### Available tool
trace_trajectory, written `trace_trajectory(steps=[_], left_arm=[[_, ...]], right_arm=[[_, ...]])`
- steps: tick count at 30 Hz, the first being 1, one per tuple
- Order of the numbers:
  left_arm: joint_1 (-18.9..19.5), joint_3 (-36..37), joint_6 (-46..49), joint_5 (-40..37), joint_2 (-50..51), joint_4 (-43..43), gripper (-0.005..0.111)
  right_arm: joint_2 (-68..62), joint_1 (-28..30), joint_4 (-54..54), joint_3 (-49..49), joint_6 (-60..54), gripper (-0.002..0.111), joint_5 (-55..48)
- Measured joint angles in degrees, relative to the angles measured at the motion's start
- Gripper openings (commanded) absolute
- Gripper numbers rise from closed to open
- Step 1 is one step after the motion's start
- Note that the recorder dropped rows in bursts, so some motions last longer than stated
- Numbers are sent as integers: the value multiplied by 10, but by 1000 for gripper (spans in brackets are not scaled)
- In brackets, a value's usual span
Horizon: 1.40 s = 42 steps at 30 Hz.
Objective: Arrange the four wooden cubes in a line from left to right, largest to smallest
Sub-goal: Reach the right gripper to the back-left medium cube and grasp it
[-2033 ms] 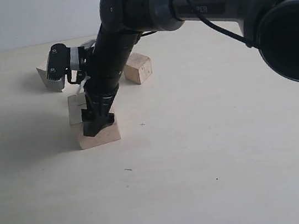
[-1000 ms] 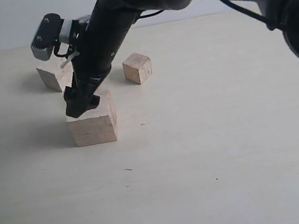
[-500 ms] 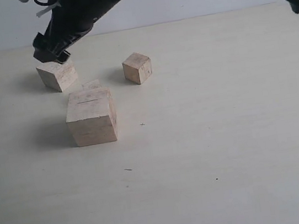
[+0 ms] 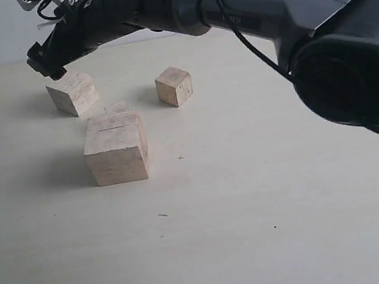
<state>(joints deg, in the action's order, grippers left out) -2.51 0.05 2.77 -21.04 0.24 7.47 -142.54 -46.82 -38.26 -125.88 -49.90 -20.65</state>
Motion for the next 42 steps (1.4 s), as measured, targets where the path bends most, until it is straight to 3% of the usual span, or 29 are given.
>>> trace_trajectory(steps=[8, 42], left_arm=[[0, 0, 0, 0, 0, 0, 0], [0, 0, 0, 0, 0, 0, 0]], right_arm=[[-45, 1, -6, -49, 0, 97, 10], [-119, 8, -61, -55, 0, 97, 52]])
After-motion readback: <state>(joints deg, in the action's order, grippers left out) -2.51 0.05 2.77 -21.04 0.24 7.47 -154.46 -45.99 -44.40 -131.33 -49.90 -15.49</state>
